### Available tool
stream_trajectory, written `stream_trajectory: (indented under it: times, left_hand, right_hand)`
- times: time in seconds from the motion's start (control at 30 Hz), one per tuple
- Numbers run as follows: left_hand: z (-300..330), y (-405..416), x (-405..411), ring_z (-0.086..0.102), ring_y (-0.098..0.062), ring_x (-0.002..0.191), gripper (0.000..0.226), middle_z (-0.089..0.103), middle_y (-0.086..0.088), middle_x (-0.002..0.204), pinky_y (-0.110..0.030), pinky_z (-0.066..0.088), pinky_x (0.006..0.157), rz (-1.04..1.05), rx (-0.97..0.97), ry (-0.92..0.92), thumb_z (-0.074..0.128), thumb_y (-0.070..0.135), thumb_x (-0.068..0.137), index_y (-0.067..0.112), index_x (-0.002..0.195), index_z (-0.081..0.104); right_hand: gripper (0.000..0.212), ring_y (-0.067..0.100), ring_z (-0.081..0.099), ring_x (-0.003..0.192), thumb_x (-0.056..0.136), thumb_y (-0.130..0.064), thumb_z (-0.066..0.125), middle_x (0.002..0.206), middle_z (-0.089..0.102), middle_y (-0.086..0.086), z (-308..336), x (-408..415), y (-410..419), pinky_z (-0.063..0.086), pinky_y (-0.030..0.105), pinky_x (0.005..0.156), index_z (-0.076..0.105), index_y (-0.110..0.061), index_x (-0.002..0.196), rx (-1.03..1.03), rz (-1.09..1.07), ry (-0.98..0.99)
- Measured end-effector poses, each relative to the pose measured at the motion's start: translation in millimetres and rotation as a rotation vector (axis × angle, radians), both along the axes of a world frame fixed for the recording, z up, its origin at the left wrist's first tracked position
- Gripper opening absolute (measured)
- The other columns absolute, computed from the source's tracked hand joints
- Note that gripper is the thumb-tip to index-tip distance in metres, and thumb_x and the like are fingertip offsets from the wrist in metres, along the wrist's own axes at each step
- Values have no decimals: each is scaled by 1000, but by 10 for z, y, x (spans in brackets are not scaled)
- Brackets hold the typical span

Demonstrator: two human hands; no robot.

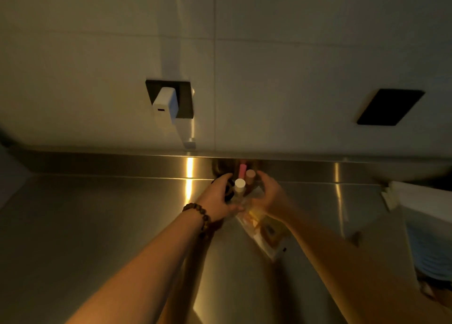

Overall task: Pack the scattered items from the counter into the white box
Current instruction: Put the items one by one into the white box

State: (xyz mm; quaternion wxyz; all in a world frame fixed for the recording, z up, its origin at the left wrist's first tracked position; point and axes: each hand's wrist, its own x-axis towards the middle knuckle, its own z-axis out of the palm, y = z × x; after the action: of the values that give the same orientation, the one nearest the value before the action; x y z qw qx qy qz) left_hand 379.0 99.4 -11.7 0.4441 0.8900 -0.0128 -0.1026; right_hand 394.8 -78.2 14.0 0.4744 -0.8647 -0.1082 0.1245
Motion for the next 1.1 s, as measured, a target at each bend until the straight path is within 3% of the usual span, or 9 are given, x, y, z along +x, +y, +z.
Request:
stream_trajectory:
  times: [0.07, 0.27, 0.4, 0.47, 0.57, 0.8, 0.93, 1.0, 1.1]
  left_hand:
    - [-69, -10, 117, 47, -14, 122, 86, 46, 16, 126, -7, 38, 83, -26, -6, -13, 80, 31, 67, 28, 139, 32]
    - [-177, -28, 317, 50, -11, 113, 74, 56, 7, 128, -17, 37, 85, -30, -16, -49, 75, 23, 73, 36, 136, 39]
    - [-203, -7, 316, 43, 0, 105, 72, 53, 18, 116, -3, 27, 77, 7, -52, -64, 77, 19, 73, 36, 134, 42]
    - [-203, -10, 296, 44, 0, 103, 67, 53, 19, 109, -5, 28, 75, 12, -55, -84, 77, 20, 72, 34, 130, 47]
    - [-134, -15, 249, 47, 0, 98, 59, 51, 26, 100, -6, 29, 72, 37, -80, -112, 76, 20, 73, 35, 124, 50]
    - [578, -131, 113, 51, 7, 97, 66, 55, 26, 106, 1, 38, 77, -76, -121, -244, 80, 20, 69, 33, 127, 51]
    - [1049, -494, -82, 57, -7, 108, 65, 60, 12, 116, -29, 47, 94, -187, -169, -304, 81, 17, 68, 35, 123, 51]
    - [1238, -760, -217, 58, -8, 107, 64, 61, 12, 114, -34, 48, 94, -243, -186, -321, 81, 16, 68, 33, 123, 52]
    - [1436, -1254, -425, 59, -8, 106, 65, 62, 8, 115, -29, 48, 94, -346, -190, -335, 82, 16, 68, 23, 126, 54]
  right_hand:
    - [63, 9, 58, 102, 72, -15, 79, 114, 60, -1, -45, 101, 17, 43, 6, 77, 47, -15, 127, -17, 50, -1]
    - [49, 15, 59, 99, 82, -8, 66, 110, 62, -2, -233, 323, 77, 43, 20, 74, 49, -20, 127, -117, 28, 65]
    - [35, 12, 57, 96, 89, -14, 60, 106, 59, -3, -283, 321, 131, 42, 17, 75, 52, -18, 123, -150, 64, 19]
    - [34, 12, 57, 97, 91, -12, 57, 110, 60, 2, -296, 298, 175, 41, 13, 80, 53, -12, 124, -151, 94, -19]
    - [30, 7, 55, 91, 93, -13, 54, 108, 62, 2, -235, 245, 204, 38, 2, 71, 55, -10, 123, -193, 112, -118]
    - [26, 9, 60, 78, 80, -2, 68, 90, 64, 1, 471, -37, -49, 41, 4, 71, 63, -3, 105, -22, 16, -339]
    - [22, 15, 65, 84, 78, -8, 71, 90, 69, 1, 898, -334, -472, 50, 25, 76, 64, -10, 99, 25, -55, -328]
    - [23, 9, 64, 83, 77, -11, 73, 88, 68, -5, 1045, -531, -751, 50, 24, 75, 64, -18, 97, -2, -105, -346]
    - [24, -6, 60, 80, 76, -16, 74, 84, 66, -15, 1229, -864, -1233, 44, 9, 69, 63, -27, 94, -50, -184, -349]
